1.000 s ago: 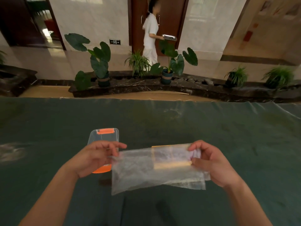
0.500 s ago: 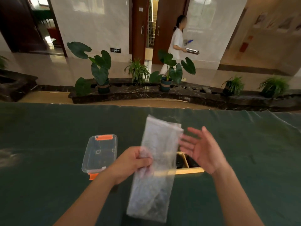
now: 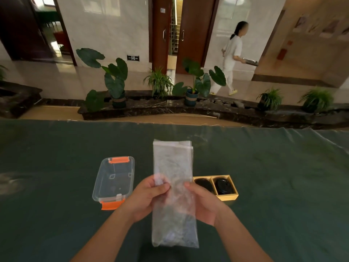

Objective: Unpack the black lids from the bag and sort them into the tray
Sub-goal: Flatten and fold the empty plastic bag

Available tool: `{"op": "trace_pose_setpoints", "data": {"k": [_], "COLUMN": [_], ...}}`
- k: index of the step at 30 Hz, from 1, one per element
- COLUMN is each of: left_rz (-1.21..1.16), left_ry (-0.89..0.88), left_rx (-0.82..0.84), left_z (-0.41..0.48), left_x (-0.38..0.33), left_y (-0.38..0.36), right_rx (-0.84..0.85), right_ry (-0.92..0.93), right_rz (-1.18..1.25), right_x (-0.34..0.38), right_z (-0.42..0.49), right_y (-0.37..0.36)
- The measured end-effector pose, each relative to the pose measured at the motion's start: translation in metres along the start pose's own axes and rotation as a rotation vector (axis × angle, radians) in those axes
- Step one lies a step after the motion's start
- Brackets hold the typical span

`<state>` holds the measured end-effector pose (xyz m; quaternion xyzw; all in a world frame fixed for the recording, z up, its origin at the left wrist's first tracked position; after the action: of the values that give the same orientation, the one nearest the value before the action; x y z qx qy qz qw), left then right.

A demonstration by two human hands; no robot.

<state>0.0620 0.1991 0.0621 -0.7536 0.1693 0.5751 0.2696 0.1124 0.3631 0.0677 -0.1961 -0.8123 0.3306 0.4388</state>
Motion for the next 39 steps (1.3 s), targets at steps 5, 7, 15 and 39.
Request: {"op": "trace_pose_setpoints", "data": {"k": [5, 7, 15, 39], "left_rz": [0.149, 0.318, 0.059, 0.150], "left_ry": [0.063, 0.064, -0.100, 0.116], "left_rx": [-0.110, -0.163, -0.091, -0.008], "left_z": [-0.002, -0.002, -0.016, 0.004], "left_x": [0.007, 0.008, -0.031, 0.013], "left_y": [0.014, 0.018, 0.020, -0.041], "right_rx": [0.027, -0.028, 0.069, -0.221], "right_ry": [0.021, 0.054, 0.253, 0.577], "right_rz": [-0.004, -0.069, -0.209, -0.176], "right_x": [-0.003, -0.002, 0.032, 0.027], "right_z": [0.007, 0.010, -0.012, -0.053], "right_y": [0.002, 0.009, -0.009, 0.040]}}
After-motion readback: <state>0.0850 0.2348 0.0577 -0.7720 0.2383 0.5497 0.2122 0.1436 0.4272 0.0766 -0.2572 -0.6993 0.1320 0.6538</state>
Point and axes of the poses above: each hand's wrist, its own z-axis towards the middle knuckle, its own y-axis out of the back of the hand, x = y × z, the point moved 5 cm from there along z, towards the middle knuckle, and after that the axes turned 15 degrees about z, right-handed, at the moved point
